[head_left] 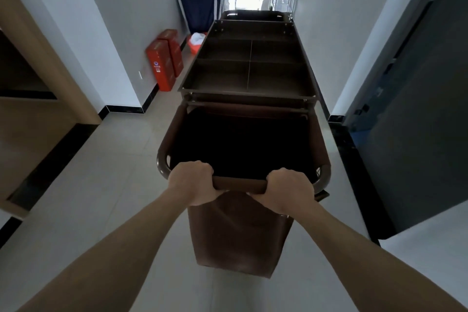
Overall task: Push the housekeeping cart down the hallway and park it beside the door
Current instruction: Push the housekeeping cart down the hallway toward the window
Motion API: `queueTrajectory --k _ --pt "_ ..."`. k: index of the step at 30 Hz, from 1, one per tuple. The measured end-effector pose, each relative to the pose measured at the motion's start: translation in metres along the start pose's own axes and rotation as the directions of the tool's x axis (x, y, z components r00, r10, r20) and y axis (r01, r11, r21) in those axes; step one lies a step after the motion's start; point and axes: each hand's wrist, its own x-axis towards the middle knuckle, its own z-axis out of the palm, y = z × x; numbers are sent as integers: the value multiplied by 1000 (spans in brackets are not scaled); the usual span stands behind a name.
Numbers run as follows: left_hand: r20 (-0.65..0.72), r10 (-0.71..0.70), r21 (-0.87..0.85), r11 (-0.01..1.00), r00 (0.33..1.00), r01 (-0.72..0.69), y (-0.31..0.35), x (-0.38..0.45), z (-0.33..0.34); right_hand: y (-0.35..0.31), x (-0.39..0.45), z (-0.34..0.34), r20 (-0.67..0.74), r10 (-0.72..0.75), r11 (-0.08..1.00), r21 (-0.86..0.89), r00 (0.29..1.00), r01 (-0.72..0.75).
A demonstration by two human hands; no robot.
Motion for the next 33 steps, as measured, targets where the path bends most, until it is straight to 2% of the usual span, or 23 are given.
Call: queueTrajectory --k 11,19,23,26,30,33 --pt "-29 26 6 1000 999 -26 -10 139 10 55 130 0 -2 -2 1000 -17 1000 2" --pt "-50 65 -7 998 997 -65 -26 266 27 100 249 -5 59 24 1000 -6 998 -24" --pt "8 87 -47 995 996 -87 -37 333 29 121 312 -7 103 66 998 -10 993 -65" --pt "61 121 -72 991 991 -117 -45 387 32 136 358 -7 83 104 995 -17 991 -102" --pt "240 191 -83 981 952 -176 -56 455 31 152 412 -10 65 118 993 -34 991 -116" --pt "301 234 -61 972 925 -226 -61 500 36 164 450 -9 79 110 993 -42 991 -107"
